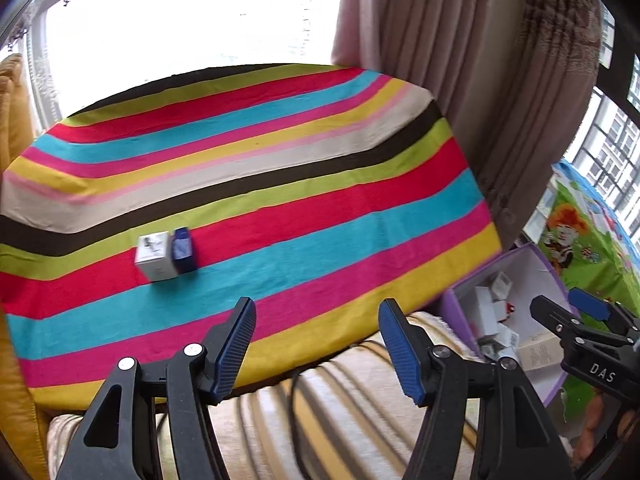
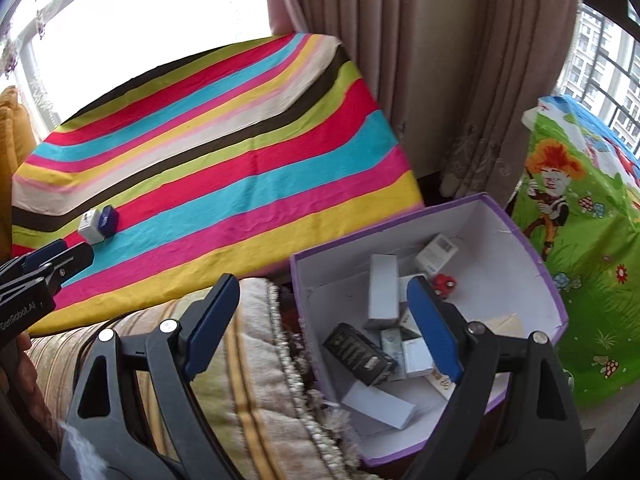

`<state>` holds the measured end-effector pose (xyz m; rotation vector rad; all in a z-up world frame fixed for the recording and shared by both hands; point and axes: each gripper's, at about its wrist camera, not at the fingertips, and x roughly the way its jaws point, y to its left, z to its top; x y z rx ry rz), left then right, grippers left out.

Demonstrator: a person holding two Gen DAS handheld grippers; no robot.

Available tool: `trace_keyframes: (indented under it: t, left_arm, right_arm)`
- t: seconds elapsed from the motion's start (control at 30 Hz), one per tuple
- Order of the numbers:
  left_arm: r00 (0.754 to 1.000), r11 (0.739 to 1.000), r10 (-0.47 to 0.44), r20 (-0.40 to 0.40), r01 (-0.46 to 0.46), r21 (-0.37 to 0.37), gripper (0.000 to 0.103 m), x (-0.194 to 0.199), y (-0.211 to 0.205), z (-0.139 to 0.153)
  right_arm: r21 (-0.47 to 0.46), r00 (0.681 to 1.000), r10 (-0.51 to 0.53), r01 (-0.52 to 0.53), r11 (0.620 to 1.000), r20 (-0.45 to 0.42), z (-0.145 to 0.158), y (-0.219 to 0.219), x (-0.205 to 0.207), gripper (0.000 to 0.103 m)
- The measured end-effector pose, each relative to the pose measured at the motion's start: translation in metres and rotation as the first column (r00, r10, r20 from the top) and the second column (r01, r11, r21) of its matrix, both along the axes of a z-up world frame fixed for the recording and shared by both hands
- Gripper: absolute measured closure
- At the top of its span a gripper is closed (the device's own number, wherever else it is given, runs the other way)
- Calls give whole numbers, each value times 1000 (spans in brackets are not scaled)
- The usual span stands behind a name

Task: Organize rigid objects
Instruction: 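Move both tools back over the music box and blue item on the cloth, then grasp the white JIYIN MUSIC box with the left tool while the right tool grasps the blue item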

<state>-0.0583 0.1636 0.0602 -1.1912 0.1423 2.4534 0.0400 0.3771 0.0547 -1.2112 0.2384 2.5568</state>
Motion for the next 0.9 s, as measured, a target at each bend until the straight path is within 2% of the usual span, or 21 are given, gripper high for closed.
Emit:
trace_keyframes:
  t: [0.1, 0.37, 0.63, 0.9]
  left_arm:
    - [999, 999, 37, -1, -37, -23, 34, -8, -14, -4]
    - [990, 990, 137, 34, -136, -39, 33, -38, -65, -17]
    - [951, 958, 287, 112, -284, -46, 33, -82, -118, -36]
    - [927, 946, 324, 190, -313, -83, 33, -129, -122, -70]
  right_arm:
    - [-1, 999, 39, -39, 999, 8, -3, -15, -13, 15]
    - [-8, 994, 108, -108, 994, 32, -10, -45, -49, 15]
    - [-22, 977, 203, -202, 979, 64, -21, -79, -90, 15]
    - [-55, 953, 293, -289, 956, 79, -30, -114, -134, 15]
